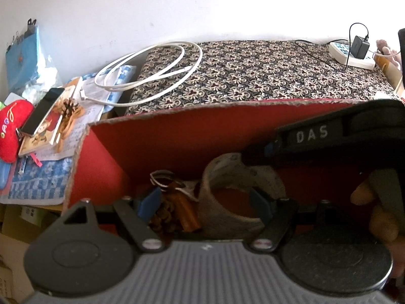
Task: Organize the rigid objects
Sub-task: 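Lower the tape roll into the red box and open the right gripper, then raise the open right gripper out of the red box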
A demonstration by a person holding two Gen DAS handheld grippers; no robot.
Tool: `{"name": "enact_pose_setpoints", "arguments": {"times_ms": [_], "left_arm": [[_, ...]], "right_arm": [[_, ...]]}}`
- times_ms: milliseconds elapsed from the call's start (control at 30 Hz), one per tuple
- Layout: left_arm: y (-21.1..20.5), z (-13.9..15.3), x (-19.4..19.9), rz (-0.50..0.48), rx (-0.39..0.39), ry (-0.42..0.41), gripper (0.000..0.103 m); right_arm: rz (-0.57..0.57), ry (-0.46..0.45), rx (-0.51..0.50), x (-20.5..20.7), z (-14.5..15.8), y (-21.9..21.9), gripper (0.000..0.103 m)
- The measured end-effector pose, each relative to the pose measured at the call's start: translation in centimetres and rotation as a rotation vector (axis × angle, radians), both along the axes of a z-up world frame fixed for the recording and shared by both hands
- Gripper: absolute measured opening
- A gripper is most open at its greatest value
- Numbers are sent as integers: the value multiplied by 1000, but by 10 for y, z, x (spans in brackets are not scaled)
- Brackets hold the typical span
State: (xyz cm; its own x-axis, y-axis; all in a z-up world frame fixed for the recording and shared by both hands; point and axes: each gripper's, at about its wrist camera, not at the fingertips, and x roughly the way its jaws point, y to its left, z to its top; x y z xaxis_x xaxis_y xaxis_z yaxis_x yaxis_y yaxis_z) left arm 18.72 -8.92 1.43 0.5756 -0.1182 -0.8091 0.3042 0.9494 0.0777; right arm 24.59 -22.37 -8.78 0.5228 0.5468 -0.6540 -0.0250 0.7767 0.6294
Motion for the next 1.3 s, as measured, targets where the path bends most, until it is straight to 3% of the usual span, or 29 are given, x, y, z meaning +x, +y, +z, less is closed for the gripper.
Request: {"name": "enact_pose_setpoints", "arguments": {"times_ms": [100, 633, 800, 1133, 1300], "left_arm": [[0, 0, 0, -2, -1, -2, 77], [1, -1, -1, -2, 1, -9, 77], [1, -1, -2, -3, 4, -18, 77], [-3, 4, -14, 15, 43, -114, 77], [-4, 5, -16, 38, 62, -131, 77]], "right_arm": [[51, -37, -11, -3, 5, 7, 15], [-39, -227, 68, -22, 24, -10, 15], [-134, -245, 145, -42, 30, -28, 15], [-188, -325, 96, -112, 41, -49, 15], [-182, -330, 86, -123, 40, -54, 15]]}}
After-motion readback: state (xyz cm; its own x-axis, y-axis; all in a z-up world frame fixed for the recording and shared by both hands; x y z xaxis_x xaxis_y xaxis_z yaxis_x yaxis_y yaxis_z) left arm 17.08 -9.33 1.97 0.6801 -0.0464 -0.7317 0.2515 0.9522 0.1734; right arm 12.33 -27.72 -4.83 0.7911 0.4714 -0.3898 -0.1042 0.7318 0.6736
